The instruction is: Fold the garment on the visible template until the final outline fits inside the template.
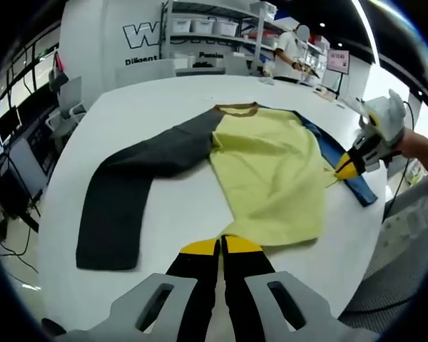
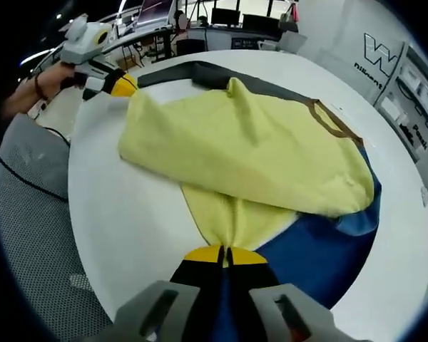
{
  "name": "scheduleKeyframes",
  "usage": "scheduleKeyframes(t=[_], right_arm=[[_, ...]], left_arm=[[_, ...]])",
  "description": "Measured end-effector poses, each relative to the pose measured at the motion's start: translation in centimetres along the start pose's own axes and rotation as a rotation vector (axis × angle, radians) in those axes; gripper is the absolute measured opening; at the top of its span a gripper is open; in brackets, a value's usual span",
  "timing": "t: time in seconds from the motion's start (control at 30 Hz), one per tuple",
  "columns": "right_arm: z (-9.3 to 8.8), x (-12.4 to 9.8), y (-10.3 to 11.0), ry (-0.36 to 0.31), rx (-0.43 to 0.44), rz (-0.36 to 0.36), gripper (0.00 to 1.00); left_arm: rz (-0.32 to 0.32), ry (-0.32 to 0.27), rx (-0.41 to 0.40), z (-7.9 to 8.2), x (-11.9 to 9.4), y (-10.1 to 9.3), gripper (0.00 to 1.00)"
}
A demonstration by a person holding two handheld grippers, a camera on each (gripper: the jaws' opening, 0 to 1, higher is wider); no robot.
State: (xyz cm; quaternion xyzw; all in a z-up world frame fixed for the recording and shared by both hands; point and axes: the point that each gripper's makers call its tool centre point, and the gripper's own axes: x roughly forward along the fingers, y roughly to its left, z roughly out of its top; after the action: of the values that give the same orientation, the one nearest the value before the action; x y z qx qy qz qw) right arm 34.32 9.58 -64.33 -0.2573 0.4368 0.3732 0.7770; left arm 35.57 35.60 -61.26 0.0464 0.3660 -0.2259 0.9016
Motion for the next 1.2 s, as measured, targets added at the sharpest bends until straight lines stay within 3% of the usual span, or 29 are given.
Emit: scheduleKeyframes(t=[0.47, 0.7, 0.8, 1.2], right_arm=[[-2.7, -1.5, 0.5, 0.060, -0.006, 0.000, 0.00], [-5.2, -2.9, 0.6, 0.087, 0.049, 0.052, 0.00], [-6.5, -3.5, 0.5, 0.129, 0.043, 0.074, 0.00], [-8.6, -4.6, 0.8, 0.204, 0.021, 0.111, 0.00]], left_arm=[[0.005, 0.015, 0.002, -0.6, -0.2, 0.2, 0.00], [-0.006, 0.026, -0.001, -0.7, -0.6, -0.2, 0.00], [-0.007, 0.033, -0.003, -1.1, -0.8, -0.3, 0.00], [-0.054, 0.074, -0.001, -2.5, -1.5, -1.8, 0.00]])
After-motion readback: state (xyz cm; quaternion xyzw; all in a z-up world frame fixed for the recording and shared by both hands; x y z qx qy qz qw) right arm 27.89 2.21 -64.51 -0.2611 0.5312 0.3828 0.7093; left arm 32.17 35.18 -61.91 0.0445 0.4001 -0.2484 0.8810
